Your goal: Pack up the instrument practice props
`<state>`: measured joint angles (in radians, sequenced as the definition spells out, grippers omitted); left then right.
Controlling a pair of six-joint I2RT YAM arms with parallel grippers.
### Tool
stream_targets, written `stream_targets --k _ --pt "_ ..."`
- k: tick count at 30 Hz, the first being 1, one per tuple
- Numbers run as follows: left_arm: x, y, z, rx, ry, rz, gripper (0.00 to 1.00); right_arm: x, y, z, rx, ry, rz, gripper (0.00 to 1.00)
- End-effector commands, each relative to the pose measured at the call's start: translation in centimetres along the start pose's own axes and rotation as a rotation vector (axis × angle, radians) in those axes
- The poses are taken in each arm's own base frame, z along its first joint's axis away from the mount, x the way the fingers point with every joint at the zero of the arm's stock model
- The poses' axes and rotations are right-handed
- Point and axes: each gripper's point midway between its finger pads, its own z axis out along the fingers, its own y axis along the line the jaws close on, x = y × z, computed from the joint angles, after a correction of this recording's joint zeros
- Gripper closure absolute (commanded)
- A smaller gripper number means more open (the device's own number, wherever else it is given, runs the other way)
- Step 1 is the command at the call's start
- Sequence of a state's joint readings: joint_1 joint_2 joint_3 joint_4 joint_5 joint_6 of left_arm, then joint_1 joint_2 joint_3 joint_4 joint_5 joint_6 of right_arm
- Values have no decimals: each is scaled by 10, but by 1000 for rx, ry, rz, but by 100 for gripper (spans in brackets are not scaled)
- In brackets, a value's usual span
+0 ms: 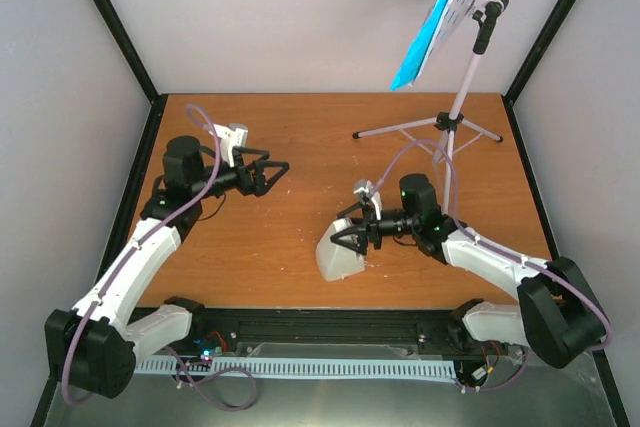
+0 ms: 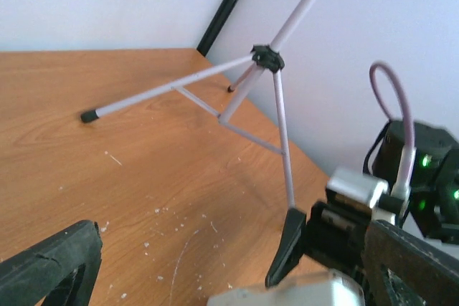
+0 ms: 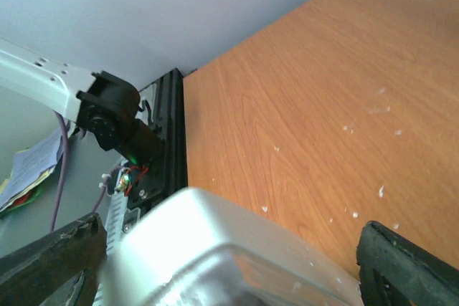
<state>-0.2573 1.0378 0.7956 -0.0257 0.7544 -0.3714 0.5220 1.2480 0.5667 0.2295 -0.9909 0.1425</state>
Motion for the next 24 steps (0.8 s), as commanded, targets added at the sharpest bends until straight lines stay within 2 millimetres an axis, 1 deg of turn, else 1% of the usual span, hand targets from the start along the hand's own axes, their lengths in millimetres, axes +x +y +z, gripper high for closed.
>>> stream_targets --k 1,5,8,10,11,12,13,15,18,19,21,24 --pt "-33 -14 -15 17 -13 14 1 25 -9 4 124 37 8 9" --pt "-46 -6 -24 -88 -10 87 1 37 -17 6 222 44 -31 16" --pt "-54 2 -31 -168 -32 142 1 39 -21 14 317 43 -91 25" --pt "-59 10 -35 -229 -54 163 1 36 -23 19 366 -2 -107 29" --pt "-62 14 -39 -267 -72 173 1 27 -19 23 378 -50 -130 29" --pt "-63 20 -41 -308 -85 182 1 21 -20 25 408 -86 -141 29" --pt "-67 23 -46 -345 -105 196 0 17 -15 32 417 -107 -158 29" --pt "-71 31 -54 -416 -136 220 1 3 -12 41 467 -170 -186 29" --pt "-73 39 -63 -486 -164 247 0 -15 -14 64 507 -231 -175 28" --pt "-71 43 -64 -505 -168 246 0 -11 -19 79 510 -218 -162 28" --pt "-70 47 -66 -526 -178 247 1 -18 -23 105 532 -232 -159 28" --pt "-72 53 -74 -577 -218 252 0 -24 -26 151 550 -228 -193 28"
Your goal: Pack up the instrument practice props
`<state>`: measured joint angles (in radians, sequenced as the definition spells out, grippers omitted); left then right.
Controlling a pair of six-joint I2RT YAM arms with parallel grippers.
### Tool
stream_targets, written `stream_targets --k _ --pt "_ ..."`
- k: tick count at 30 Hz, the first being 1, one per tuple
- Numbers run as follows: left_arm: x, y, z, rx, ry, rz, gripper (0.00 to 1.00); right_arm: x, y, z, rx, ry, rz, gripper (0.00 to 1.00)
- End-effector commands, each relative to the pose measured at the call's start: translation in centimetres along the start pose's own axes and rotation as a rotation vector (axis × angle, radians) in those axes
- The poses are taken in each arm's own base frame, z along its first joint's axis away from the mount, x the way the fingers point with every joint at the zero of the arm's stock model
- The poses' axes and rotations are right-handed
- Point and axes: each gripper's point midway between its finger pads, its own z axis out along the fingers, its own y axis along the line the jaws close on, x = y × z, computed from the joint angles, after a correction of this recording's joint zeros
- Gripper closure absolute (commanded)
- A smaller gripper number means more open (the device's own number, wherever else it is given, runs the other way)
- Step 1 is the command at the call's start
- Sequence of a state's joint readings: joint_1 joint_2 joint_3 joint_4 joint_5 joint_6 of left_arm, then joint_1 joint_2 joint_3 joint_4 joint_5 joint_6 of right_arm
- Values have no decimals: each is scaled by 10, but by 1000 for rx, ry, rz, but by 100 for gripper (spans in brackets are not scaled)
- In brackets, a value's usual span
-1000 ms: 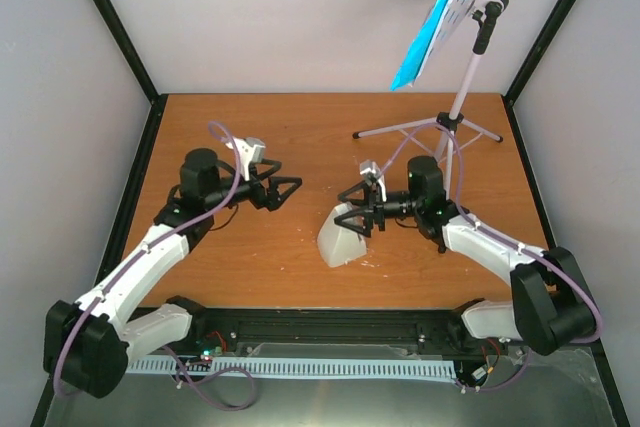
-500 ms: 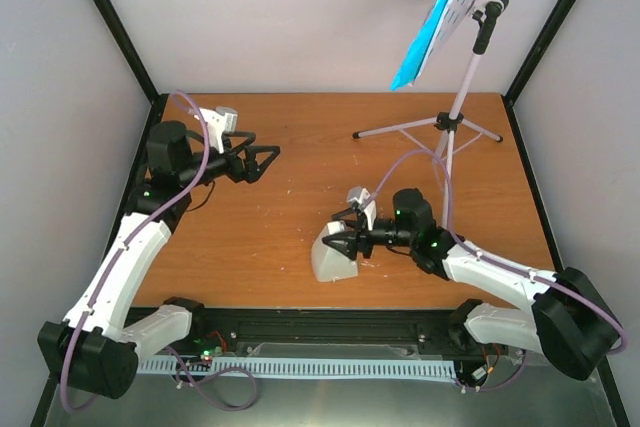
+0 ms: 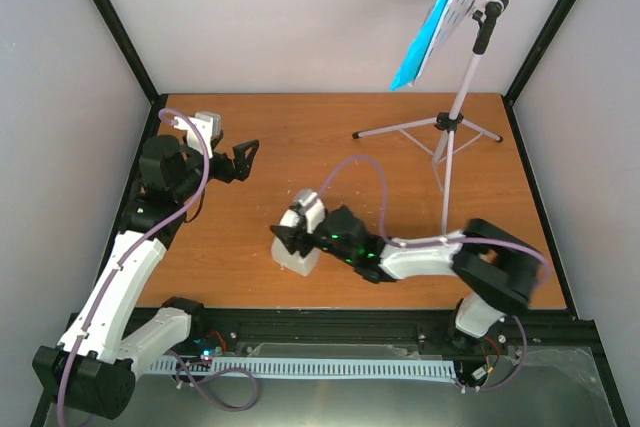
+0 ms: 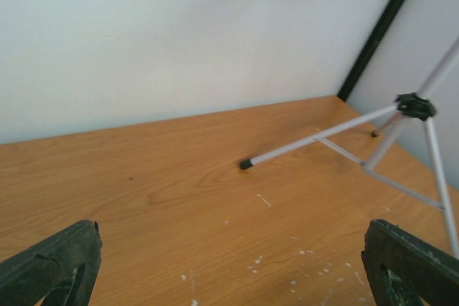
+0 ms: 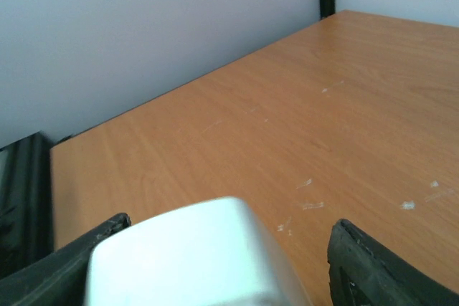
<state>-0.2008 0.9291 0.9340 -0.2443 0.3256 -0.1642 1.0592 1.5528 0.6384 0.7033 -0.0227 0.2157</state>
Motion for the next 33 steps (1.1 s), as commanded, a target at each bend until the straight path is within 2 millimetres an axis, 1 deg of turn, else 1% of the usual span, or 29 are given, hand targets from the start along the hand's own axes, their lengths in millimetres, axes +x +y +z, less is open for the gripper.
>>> stream_targets --k 1,2,3,4,6,8,10,12,13,14,16,19,20,22,24,25,26,27,28,31,32,33 --pt "-10 23 -9 -136 -83 40 0 5 1 56 123 -18 -7 28" --pt "-10 25 -12 -151 -91 43 0 4 4 70 115 -21 -3 29" --pt "-18 26 -15 -165 -129 54 1 5 6 83 109 -20 6 29" --pt "-20 28 -18 -179 -143 60 1 -2 10 96 96 -37 11 29" --pt "-20 30 -22 -200 -159 71 0 -2 15 113 74 -42 2 29" --pt "-20 32 -25 -212 -168 80 1 -5 18 122 66 -49 -15 28" --pt "-17 33 -23 -215 -159 89 0 -13 19 124 64 -66 -29 25" --pt "-15 34 -23 -223 -153 94 0 -22 24 123 45 -76 -65 10" --pt "-15 35 -23 -225 -153 97 0 -28 29 120 27 -85 -90 4" --pt "-15 35 -24 -226 -154 99 0 -36 32 114 17 -96 -112 1" --pt "-14 33 -25 -219 -158 109 0 -57 35 95 15 -124 -143 0" --pt "-15 31 -31 -220 -182 119 0 -91 40 55 4 -164 -193 0" --pt "-16 31 -33 -223 -190 121 0 -93 39 41 5 -163 -205 0" --pt "-18 31 -36 -230 -204 124 0 -106 36 10 18 -179 -219 0" --pt "-18 31 -38 -234 -209 124 0 -108 20 -19 65 -171 -210 0" --pt "-18 31 -38 -233 -209 124 0 -105 6 -32 111 -163 -195 0" --pt "-18 31 -38 -230 -209 124 1 -101 -13 -47 170 -146 -172 0" --pt "-18 31 -38 -228 -209 124 1 -96 -43 -62 254 -134 -142 0" --pt "-18 30 -37 -225 -209 124 1 -98 -64 -83 315 -147 -111 0" --pt "-17 29 -36 -215 -204 123 1 -88 -145 -139 548 -150 22 0" --pt "-16 29 -35 -212 -201 123 1 -86 -169 -157 619 -148 58 0" --pt "-15 29 -34 -210 -199 123 0 -87 -188 -172 671 -148 84 0"
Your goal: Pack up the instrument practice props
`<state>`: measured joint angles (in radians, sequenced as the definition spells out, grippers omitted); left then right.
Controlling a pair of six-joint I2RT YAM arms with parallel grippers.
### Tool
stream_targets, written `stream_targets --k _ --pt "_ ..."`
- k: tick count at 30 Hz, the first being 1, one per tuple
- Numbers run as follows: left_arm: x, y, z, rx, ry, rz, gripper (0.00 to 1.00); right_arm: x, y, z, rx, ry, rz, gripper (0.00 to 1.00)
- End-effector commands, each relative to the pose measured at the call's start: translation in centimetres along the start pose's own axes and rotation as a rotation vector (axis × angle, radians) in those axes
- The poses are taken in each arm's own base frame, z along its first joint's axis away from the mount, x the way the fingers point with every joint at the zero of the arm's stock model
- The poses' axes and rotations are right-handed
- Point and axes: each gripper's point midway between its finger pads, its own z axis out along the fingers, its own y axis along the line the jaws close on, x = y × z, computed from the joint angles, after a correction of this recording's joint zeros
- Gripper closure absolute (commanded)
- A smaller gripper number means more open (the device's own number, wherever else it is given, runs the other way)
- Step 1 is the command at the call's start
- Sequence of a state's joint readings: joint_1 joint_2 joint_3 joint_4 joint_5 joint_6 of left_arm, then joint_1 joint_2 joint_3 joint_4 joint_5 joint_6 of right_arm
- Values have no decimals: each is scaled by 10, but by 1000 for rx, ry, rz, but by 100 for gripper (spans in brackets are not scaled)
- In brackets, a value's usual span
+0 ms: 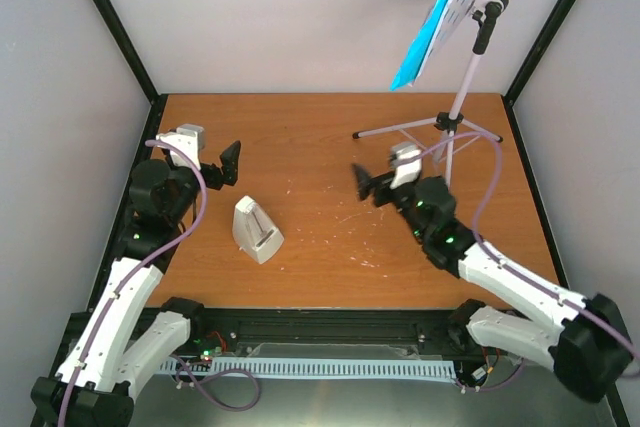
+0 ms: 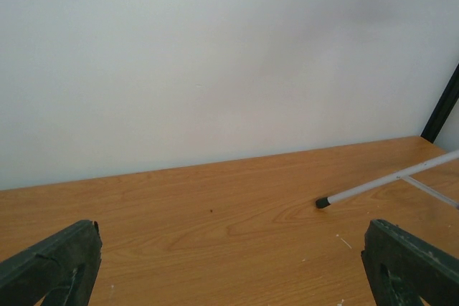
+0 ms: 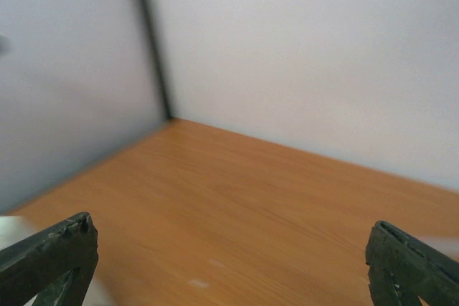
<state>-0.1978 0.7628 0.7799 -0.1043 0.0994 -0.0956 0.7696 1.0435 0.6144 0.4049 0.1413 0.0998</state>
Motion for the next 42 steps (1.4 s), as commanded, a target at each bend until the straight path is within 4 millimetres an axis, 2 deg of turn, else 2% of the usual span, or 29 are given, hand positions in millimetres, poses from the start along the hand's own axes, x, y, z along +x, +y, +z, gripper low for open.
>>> stream_targets --k 1,4,5,9,15,18,20,24,26,32,37,42 --pt "-7 0 0 8 -29 21 0 31 -117 -26 318 146 108 0" --pt "-5 -2 0 19 -24 22 1 19 -183 -33 426 162 205 0" --pt "-4 -3 0 21 -22 24 1 11 -200 -34 437 149 232 0" --pt "-1 -3 2 25 -12 24 1 -30 -247 -25 445 74 242 0" --pt "4 -6 5 49 5 25 0 -87 -275 10 372 -5 140 5" --pt "5 -7 7 54 12 26 0 -106 -286 21 380 -31 58 13" --pt "6 -8 7 58 14 26 1 -114 -292 24 395 -43 4 27" --pt "7 -9 8 64 16 26 1 -119 -291 25 394 -47 -66 51" --pt "7 -10 8 72 19 28 1 -121 -287 22 386 -59 -93 61" --pt "9 -14 9 94 25 27 1 -125 -268 14 332 -88 -157 96" --pt "9 -17 9 116 22 32 0 -137 -238 10 207 -130 -153 97" --pt "10 -30 8 194 24 45 0 -146 -189 12 19 -167 -147 97"
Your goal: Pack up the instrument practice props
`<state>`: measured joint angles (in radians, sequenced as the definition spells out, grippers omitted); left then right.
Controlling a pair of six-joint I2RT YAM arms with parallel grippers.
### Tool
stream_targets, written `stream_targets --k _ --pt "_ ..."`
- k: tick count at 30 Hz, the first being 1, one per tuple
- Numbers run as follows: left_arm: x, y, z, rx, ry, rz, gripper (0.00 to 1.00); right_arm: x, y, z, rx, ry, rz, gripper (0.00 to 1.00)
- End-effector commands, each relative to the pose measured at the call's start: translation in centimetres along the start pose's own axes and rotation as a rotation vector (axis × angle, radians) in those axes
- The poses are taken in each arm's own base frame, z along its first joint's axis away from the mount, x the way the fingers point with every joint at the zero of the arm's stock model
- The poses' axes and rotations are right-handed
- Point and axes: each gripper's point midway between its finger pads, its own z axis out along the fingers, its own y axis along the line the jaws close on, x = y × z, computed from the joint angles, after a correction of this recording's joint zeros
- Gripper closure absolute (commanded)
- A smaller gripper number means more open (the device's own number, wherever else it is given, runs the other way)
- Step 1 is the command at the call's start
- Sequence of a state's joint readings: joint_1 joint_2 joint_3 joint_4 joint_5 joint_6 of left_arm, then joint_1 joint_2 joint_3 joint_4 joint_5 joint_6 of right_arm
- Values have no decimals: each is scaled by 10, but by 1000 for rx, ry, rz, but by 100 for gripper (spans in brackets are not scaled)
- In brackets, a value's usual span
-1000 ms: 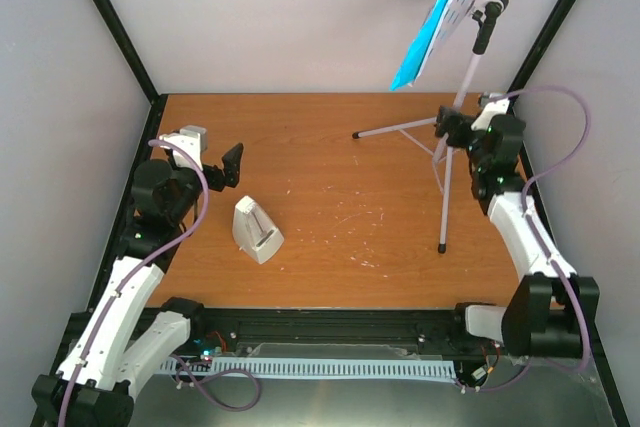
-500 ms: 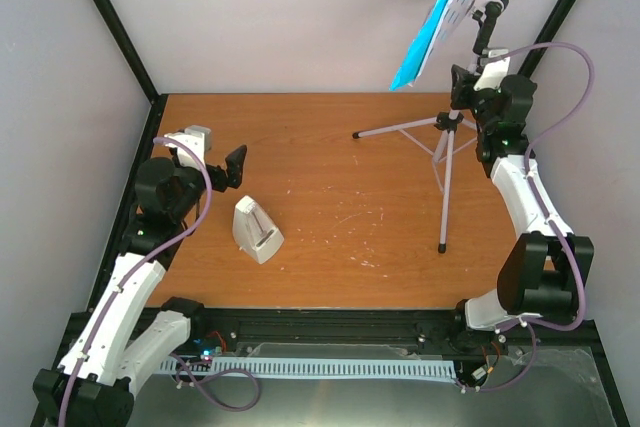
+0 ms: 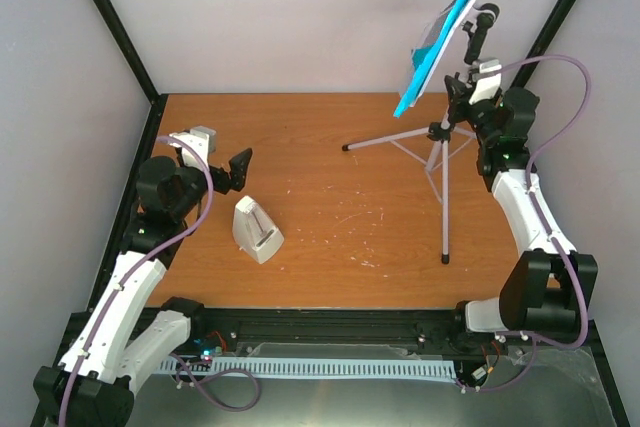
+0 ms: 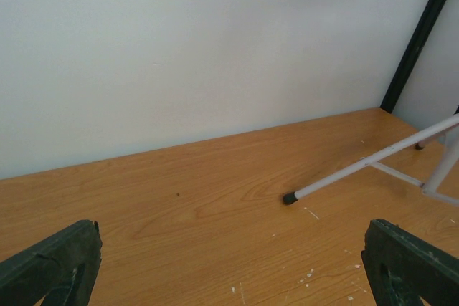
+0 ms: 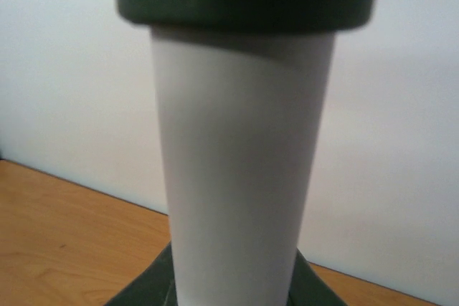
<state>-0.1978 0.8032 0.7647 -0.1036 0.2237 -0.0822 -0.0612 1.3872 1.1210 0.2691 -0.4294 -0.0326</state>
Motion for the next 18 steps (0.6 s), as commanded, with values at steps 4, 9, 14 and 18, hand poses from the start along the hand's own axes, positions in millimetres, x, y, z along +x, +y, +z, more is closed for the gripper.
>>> stream_targets --k 4,9,14,18 --pt "-7 -31 1 191 -30 64 1 -57 100 -25 -418 -171 7 97" --pt "-1 -58 0 368 -11 72 1 -47 147 -26 -615 -150 -26 97" --pt "6 -79 -1 505 15 62 1 -42 176 -27 -798 -120 14 97" --pt "13 -89 2 568 51 46 2 -35 182 -21 -815 -98 22 97"
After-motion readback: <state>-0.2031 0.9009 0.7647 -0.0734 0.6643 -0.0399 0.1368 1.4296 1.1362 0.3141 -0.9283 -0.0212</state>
